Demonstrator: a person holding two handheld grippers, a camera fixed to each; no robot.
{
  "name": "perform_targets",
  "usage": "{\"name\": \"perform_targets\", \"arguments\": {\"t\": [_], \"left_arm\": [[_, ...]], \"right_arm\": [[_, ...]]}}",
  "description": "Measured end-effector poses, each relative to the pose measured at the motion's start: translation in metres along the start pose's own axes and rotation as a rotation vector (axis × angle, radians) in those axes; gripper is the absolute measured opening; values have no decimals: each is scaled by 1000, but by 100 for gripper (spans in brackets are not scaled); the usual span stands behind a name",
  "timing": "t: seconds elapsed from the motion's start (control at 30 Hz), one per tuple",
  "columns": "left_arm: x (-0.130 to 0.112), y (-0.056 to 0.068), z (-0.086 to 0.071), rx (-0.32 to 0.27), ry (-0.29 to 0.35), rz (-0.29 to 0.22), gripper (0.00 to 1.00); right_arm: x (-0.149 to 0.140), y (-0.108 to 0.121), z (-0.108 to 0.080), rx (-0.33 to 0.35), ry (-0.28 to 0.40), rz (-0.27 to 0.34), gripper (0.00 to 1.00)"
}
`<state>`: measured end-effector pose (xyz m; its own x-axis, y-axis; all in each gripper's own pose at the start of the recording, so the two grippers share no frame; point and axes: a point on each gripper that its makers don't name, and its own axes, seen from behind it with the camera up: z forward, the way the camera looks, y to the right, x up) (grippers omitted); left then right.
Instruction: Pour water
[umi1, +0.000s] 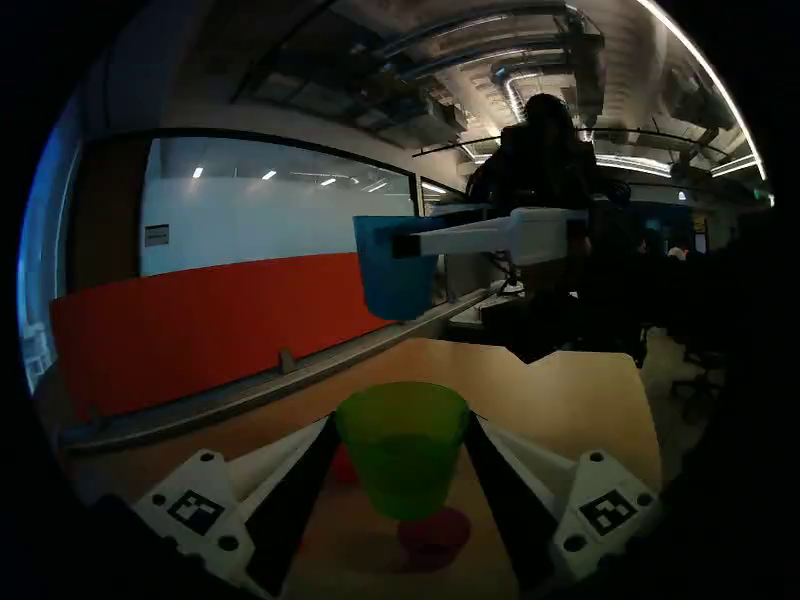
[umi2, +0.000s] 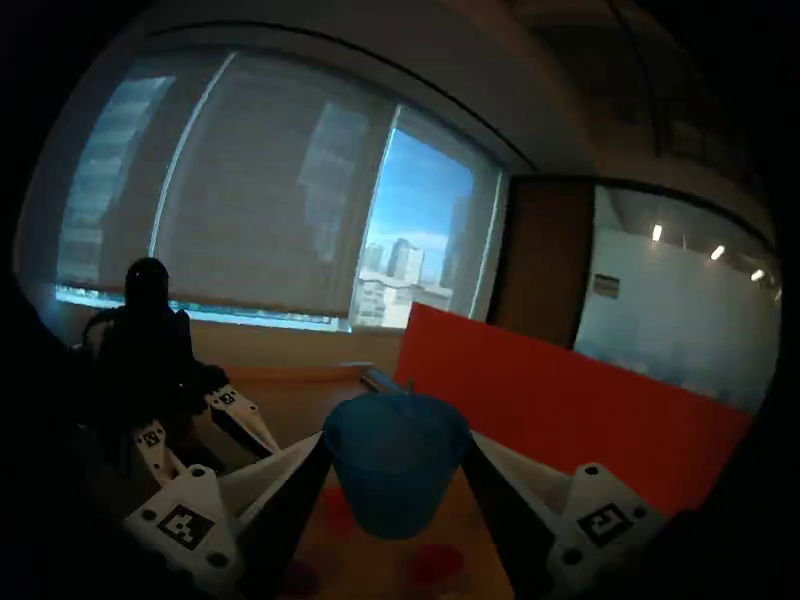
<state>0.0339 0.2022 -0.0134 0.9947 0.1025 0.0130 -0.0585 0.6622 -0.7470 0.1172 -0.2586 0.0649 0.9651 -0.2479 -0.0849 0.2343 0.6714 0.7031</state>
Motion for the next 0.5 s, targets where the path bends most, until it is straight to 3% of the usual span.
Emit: {"name": "perform_targets", "arguments": {"t": [0.1, 0.2, 0.5], "left_arm": [[1, -2, -1, 6, 0, 1, 88], [1, -5, -2, 14, -1, 3, 88], [-5, -17, -6, 45, -23, 11, 88]], "right_arm": [[-7, -3, -2, 26, -16, 77, 90], [-11, -3, -4, 32, -25, 117, 90], [-27, -6, -16, 39, -59, 117, 91]]}}
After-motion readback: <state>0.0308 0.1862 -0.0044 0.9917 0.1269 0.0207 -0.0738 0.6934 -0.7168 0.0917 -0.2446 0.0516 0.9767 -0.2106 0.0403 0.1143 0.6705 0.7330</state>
